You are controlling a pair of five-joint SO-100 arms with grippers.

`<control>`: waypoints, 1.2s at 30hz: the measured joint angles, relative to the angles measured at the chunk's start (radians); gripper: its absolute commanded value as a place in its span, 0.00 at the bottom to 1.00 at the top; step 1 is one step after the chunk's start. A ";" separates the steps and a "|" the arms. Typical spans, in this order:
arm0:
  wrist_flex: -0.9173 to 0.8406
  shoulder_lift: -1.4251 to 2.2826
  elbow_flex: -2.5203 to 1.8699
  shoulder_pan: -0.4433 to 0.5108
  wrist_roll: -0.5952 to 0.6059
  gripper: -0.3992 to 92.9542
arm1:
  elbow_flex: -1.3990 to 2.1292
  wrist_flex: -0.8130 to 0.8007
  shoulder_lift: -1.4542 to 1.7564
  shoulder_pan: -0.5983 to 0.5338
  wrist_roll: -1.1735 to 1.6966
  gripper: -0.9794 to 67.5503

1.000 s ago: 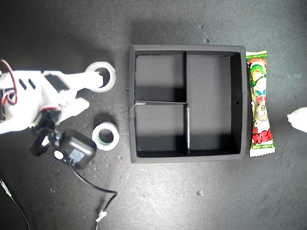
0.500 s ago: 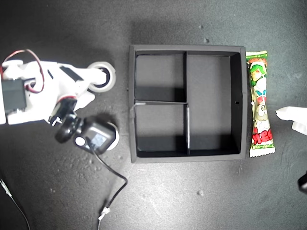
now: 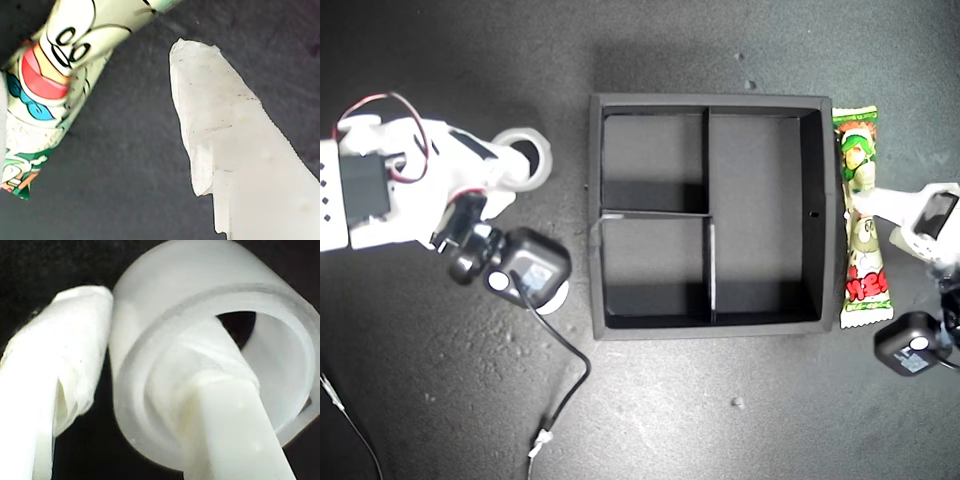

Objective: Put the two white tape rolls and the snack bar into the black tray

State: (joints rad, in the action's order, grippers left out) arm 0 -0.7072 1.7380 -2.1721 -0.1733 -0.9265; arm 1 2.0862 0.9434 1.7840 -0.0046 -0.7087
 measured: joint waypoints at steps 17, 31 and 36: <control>-0.207 0.158 0.305 0.083 0.057 0.01 | 0.095 -0.195 -0.031 0.084 0.000 0.01; -0.218 0.012 0.534 0.086 0.163 0.01 | -0.308 0.439 -0.020 0.117 0.000 0.01; -0.235 -0.144 0.664 0.074 0.186 0.01 | -0.581 0.572 -0.018 0.143 -0.072 0.01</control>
State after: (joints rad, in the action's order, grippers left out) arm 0 -0.9419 1.5938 -1.5079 -0.0997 -0.7409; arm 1 1.5048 1.5156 1.7656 0.1381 -0.7808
